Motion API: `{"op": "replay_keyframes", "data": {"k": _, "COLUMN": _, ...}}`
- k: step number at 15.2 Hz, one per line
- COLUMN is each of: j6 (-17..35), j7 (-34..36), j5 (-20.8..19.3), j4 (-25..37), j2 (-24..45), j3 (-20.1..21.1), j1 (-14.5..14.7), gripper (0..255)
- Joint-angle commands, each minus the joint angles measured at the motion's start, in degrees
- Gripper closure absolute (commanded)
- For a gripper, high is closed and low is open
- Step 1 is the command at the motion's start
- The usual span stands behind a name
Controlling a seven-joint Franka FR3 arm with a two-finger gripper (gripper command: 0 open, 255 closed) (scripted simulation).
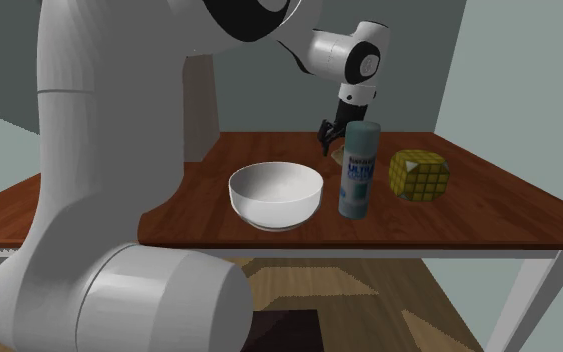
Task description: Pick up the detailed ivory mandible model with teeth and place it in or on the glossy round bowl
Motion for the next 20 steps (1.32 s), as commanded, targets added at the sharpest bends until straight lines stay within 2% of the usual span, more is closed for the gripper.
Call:
{"op": "replay_keyframes", "data": {"k": 1, "j6": 0.07, "j7": -0.01, "j5": 0.01, "j4": -0.06, "j2": 0.00, "j3": 0.01, "j1": 0.01, "gripper": 0}}
{"op": "replay_keyframes", "data": {"k": 4, "j6": 0.06, "j7": -0.01, "j5": 0.01, "j4": -0.05, "j2": 0.00, "j3": 0.01, "j1": 0.01, "gripper": 0}}
{"op": "replay_keyframes", "data": {"k": 5, "j6": 0.06, "j7": -0.01, "j5": 0.01, "j4": -0.05, "j2": 0.00, "j3": 0.01, "j1": 0.01, "gripper": 255}}
{"op": "replay_keyframes", "data": {"k": 14, "j6": 0.06, "j7": -0.01, "j5": 0.01, "j4": -0.06, "j2": 0.00, "j3": 0.01, "j1": 0.01, "gripper": 255}}
{"op": "replay_keyframes", "data": {"k": 15, "j6": 0.06, "j7": -0.01, "j5": 0.01, "j4": -0.06, "j2": 0.00, "j3": 0.01, "j1": 0.01, "gripper": 0}}
{"op": "replay_keyframes", "data": {"k": 19, "j6": -4.66, "j7": 0.77, "j5": -0.70, "j4": 15.35, "j2": 10.86, "j3": 0.77, "j1": -1.91, "gripper": 0}}
{"op": "replay_keyframes", "data": {"k": 20, "j6": -5.16, "j7": 0.87, "j5": -0.77, "j4": 16.88, "j2": 11.87, "j3": 0.86, "j1": -2.15, "gripper": 0}}
